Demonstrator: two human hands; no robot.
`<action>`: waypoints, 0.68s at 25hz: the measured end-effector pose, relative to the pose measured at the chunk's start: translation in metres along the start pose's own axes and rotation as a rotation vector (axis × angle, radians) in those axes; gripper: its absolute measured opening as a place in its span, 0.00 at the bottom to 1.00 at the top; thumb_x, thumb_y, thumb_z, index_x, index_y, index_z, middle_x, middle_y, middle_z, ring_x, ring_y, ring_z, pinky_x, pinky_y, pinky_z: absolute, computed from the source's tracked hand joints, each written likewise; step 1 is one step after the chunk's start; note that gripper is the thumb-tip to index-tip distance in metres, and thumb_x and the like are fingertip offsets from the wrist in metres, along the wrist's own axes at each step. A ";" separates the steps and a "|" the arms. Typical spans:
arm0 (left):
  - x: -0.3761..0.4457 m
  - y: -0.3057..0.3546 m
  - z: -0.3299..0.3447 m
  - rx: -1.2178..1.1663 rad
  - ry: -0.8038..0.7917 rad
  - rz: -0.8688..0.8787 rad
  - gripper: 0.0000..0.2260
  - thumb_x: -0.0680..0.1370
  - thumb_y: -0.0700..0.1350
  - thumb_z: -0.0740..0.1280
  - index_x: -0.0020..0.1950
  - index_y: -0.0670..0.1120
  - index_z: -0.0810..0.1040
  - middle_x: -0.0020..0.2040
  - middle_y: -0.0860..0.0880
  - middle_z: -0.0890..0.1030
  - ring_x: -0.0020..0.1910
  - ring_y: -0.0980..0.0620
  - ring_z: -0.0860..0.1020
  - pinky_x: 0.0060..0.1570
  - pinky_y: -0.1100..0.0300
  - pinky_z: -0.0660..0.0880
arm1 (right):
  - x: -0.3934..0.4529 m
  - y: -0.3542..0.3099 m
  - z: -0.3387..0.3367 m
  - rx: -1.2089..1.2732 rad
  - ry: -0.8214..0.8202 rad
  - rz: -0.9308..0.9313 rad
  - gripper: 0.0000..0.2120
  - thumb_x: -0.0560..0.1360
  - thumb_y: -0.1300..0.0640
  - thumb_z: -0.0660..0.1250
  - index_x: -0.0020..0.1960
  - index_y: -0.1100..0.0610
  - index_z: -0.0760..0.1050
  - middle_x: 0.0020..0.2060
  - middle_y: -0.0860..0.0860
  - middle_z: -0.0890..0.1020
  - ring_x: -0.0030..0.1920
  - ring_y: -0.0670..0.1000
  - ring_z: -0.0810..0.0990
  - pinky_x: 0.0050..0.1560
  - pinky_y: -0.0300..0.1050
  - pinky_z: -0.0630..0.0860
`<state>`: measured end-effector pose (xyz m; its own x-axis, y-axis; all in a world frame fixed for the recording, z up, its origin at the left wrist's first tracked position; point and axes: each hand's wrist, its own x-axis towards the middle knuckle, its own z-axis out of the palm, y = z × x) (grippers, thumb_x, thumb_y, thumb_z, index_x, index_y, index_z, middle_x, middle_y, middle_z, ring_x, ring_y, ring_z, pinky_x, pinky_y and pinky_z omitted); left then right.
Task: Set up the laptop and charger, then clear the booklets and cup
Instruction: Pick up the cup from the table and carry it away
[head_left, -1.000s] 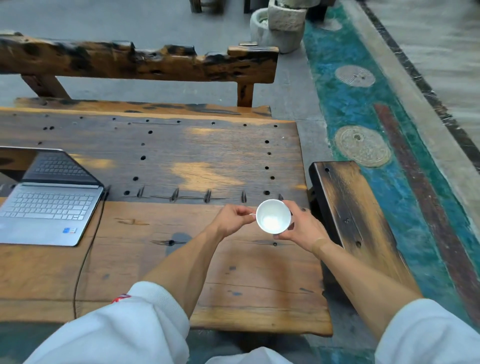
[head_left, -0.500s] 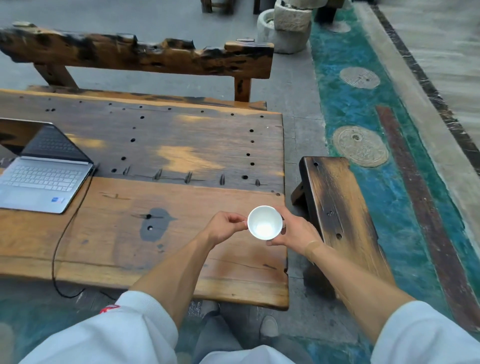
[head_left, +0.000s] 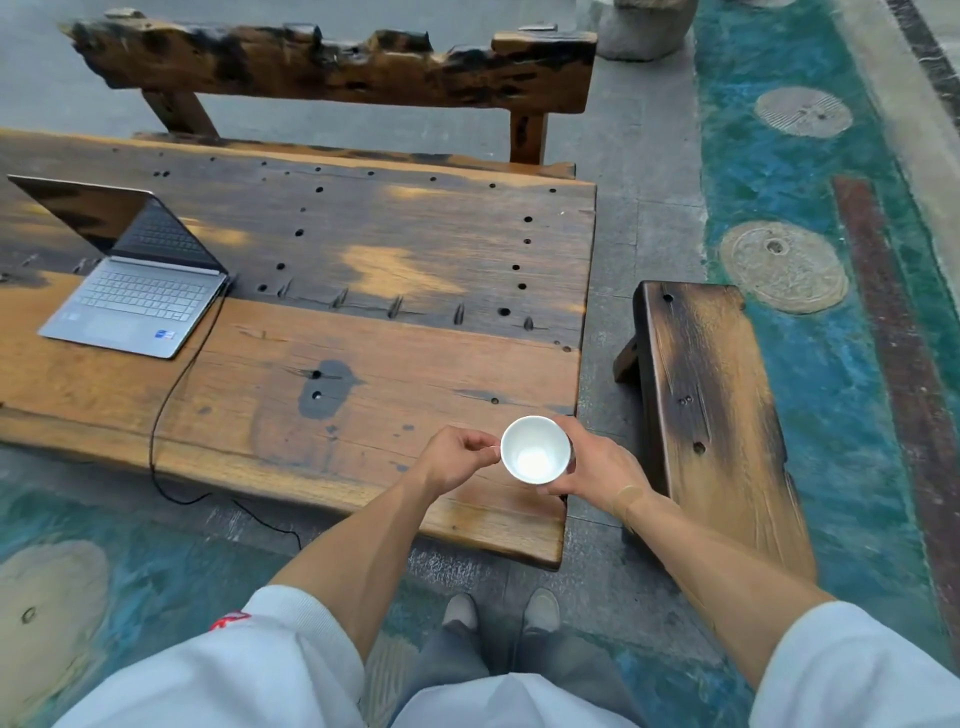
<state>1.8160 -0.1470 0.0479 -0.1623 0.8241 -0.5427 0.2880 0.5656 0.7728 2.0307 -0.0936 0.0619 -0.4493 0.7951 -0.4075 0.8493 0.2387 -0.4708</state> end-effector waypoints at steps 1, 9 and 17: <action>0.001 -0.005 0.001 0.016 -0.002 -0.006 0.07 0.73 0.45 0.75 0.50 0.47 0.86 0.47 0.50 0.86 0.47 0.56 0.82 0.56 0.59 0.76 | -0.001 -0.001 0.003 -0.008 -0.007 0.006 0.43 0.60 0.35 0.76 0.69 0.39 0.58 0.58 0.49 0.81 0.54 0.57 0.81 0.50 0.52 0.78; 0.002 -0.039 0.003 0.237 -0.064 -0.021 0.10 0.75 0.50 0.72 0.54 0.51 0.86 0.51 0.53 0.86 0.51 0.57 0.81 0.52 0.61 0.76 | -0.015 -0.004 0.045 0.013 -0.042 0.098 0.41 0.64 0.41 0.77 0.70 0.43 0.59 0.59 0.49 0.81 0.56 0.57 0.80 0.49 0.48 0.75; 0.006 -0.063 0.014 0.355 -0.116 -0.065 0.10 0.75 0.52 0.70 0.55 0.54 0.85 0.50 0.53 0.86 0.47 0.55 0.81 0.46 0.61 0.76 | -0.022 0.003 0.080 -0.011 -0.058 0.154 0.38 0.66 0.35 0.72 0.68 0.42 0.58 0.59 0.49 0.81 0.54 0.57 0.81 0.51 0.52 0.79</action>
<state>1.8098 -0.1779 -0.0086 -0.0892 0.7665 -0.6360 0.5932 0.5538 0.5843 2.0204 -0.1548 0.0069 -0.3283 0.7892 -0.5190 0.9122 0.1223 -0.3910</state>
